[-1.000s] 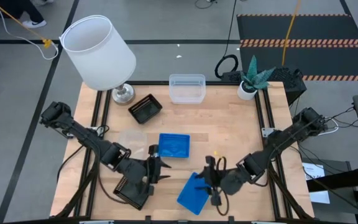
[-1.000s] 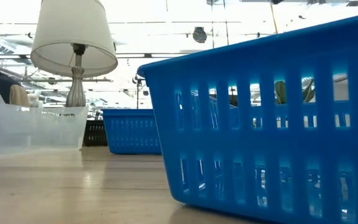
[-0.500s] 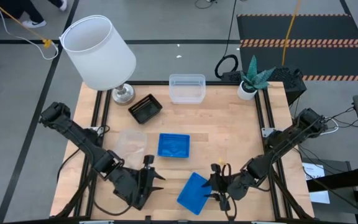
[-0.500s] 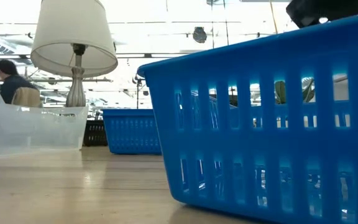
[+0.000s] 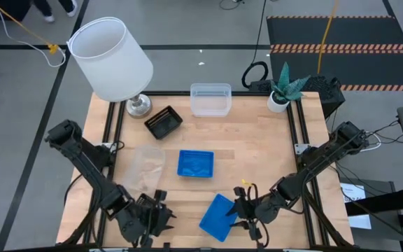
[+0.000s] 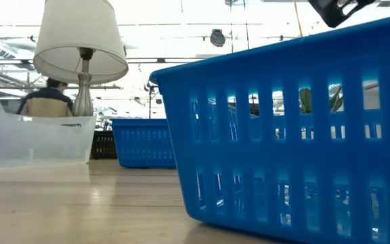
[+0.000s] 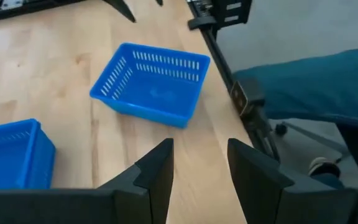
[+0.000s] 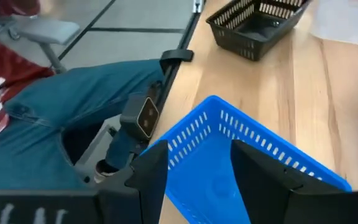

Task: Stack baskets by color
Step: Stack the bottom transparent bin on the top transparent bin

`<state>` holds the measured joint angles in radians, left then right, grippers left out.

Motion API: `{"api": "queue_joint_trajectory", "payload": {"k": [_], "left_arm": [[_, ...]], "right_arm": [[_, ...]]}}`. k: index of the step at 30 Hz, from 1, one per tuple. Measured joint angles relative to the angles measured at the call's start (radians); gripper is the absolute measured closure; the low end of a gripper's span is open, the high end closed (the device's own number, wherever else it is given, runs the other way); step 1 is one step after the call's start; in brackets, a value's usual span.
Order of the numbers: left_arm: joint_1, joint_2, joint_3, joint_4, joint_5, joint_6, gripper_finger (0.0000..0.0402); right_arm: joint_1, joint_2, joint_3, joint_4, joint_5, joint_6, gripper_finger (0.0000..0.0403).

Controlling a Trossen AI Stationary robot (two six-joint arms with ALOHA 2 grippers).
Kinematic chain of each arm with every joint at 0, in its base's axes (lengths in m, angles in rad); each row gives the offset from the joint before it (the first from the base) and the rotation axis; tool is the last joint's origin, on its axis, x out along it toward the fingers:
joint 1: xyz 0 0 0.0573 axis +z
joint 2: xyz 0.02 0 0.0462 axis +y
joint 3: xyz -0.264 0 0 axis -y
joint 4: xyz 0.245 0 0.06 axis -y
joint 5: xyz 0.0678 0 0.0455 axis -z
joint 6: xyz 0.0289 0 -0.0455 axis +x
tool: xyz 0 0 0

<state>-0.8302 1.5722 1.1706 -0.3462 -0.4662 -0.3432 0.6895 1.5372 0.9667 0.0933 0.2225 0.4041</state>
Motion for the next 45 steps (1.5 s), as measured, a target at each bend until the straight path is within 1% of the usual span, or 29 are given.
{"api": "queue_joint_trajectory", "payload": {"k": [4, 6, 9, 14, 19, 29, 33, 36, 39, 45], "left_arm": [[-0.017, 0.028, 0.000, -0.005, -0.015, -0.010, 0.0247], [-0.019, 0.039, 0.000, -0.044, -0.014, -0.040, 0.0247], [-0.019, 0.038, 0.000, -0.157, -0.029, -0.136, 0.0247], [-0.015, 0.032, 0.000, -0.413, -0.035, -0.319, 0.0247], [-0.024, 0.032, 0.000, -0.560, -0.032, -0.447, 0.0247], [-0.049, 0.032, 0.000, -0.780, -0.028, -0.528, 0.0247], [-0.049, 0.032, 0.000, -0.856, -0.008, -0.517, 0.0247], [-0.047, 0.032, 0.000, -0.893, 0.019, -0.497, 0.0247], [-0.035, 0.032, -0.008, -0.874, 0.039, -0.487, 0.0247], [-0.013, 0.031, -0.030, -0.849, 0.055, -0.560, 0.0247]], "right_arm": [[-0.004, 0.000, 0.005, -0.015, -0.019, -0.031, 0.0235], [-0.010, 0.000, 0.005, -0.015, -0.019, -0.059, 0.0235], [-0.024, 0.000, 0.005, -0.018, -0.019, -0.097, 0.0235], [-0.048, 0.000, 0.005, -0.043, -0.045, -0.113, 0.0235], [-0.047, 0.000, 0.005, -0.074, -0.075, -0.098, 0.0235], [-0.047, 0.000, 0.005, -0.063, -0.066, -0.058, 0.0235], [-0.047, 0.000, 0.005, -0.059, -0.065, -0.057, 0.0235], [-0.047, 0.000, 0.005, -0.059, -0.065, -0.062, 0.0235], [-0.047, 0.000, 0.005, -0.059, -0.063, -0.074, 0.0235], [-0.047, 0.000, 0.005, -0.060, -0.063, -0.075, 0.0235]]}}
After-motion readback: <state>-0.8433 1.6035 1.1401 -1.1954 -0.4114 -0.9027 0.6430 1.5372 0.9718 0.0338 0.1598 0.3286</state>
